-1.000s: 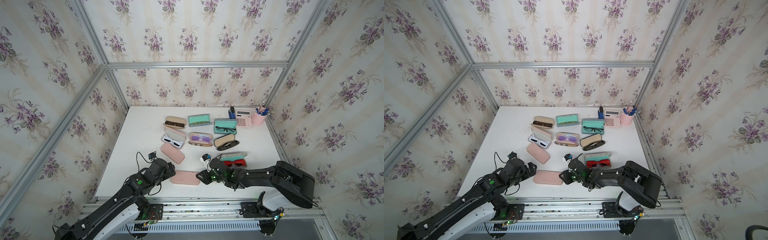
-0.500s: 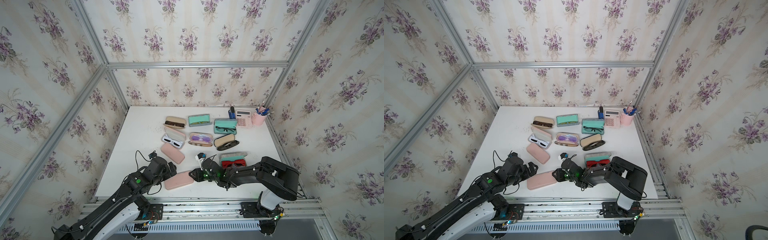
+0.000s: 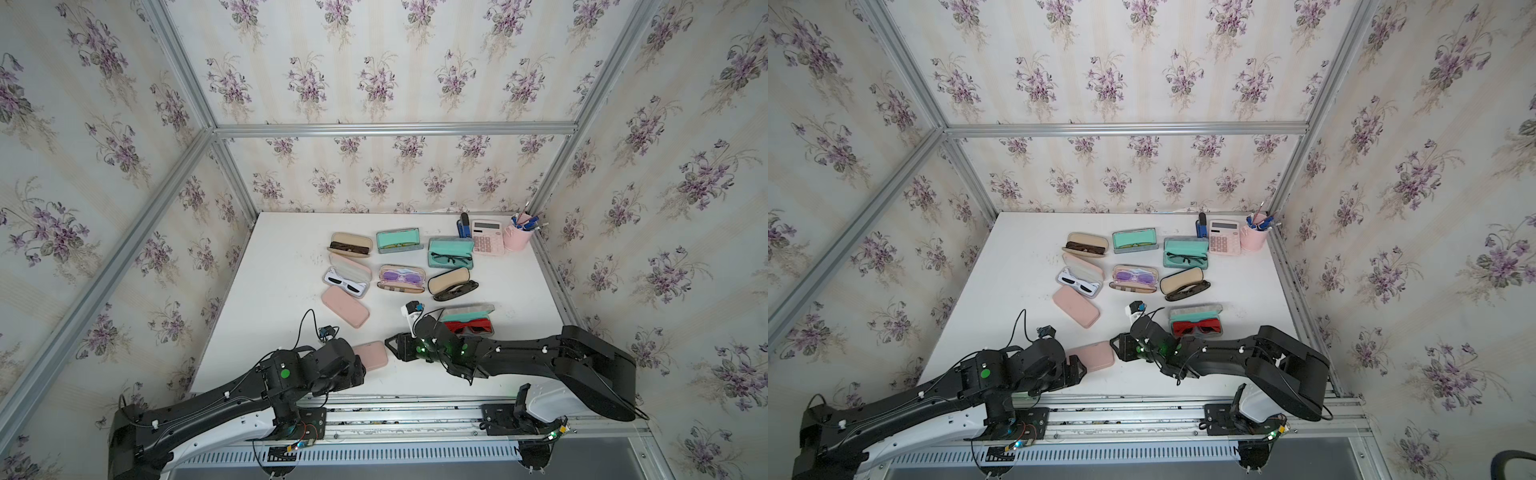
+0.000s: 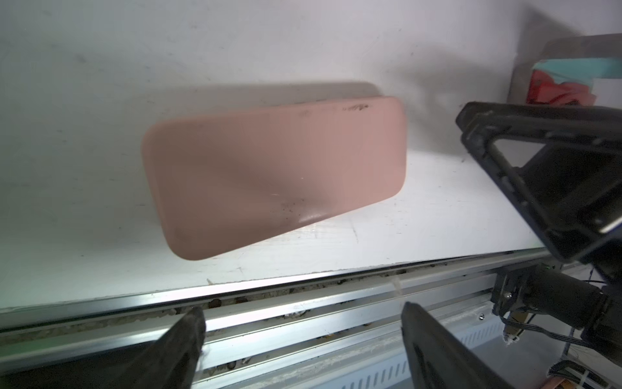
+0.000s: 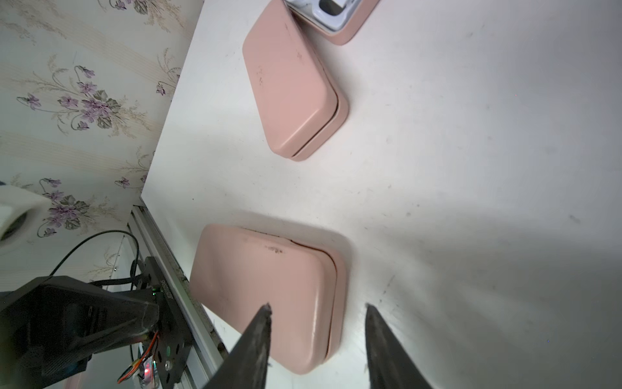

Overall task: Close the glasses case
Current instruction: Move the glasses case to the center of the board.

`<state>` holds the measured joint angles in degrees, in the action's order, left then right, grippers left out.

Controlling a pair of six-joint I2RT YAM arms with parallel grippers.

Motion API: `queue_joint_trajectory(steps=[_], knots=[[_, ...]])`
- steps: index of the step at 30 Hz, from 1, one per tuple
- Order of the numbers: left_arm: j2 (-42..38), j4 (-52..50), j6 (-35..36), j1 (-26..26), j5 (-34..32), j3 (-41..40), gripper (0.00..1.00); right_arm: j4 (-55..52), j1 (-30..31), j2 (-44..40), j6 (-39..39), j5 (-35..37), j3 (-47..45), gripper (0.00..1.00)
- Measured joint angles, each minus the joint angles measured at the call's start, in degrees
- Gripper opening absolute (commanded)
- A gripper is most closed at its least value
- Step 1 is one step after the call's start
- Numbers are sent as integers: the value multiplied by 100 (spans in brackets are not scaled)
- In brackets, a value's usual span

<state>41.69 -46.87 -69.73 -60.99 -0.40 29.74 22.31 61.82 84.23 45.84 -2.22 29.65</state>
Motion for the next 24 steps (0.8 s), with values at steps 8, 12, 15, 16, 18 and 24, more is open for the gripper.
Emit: queue_joint_trajectory(steps=[8, 12, 15, 16, 18, 24], knots=[[942, 1025, -461, -83, 15, -494, 52, 374, 0, 446, 7, -341, -146, 40], [1467, 1410, -398, 251, 44, -485, 50, 656, 15, 590, 26, -481, -127, 36], [1281, 1353, -153, 817, 37, -560, 50, 870, 83, 782, 52, -588, -74, 32], [1102, 1270, -66, 1038, 15, -577, 50, 938, 122, 861, 68, -627, -50, 32], [752, 1086, 151, 1462, -2, -597, 50, 1060, 195, 1040, 90, -682, 24, 31], [925, 986, 813, 2420, 79, -562, 51, 1432, 267, 1561, 216, -782, 367, 29]])
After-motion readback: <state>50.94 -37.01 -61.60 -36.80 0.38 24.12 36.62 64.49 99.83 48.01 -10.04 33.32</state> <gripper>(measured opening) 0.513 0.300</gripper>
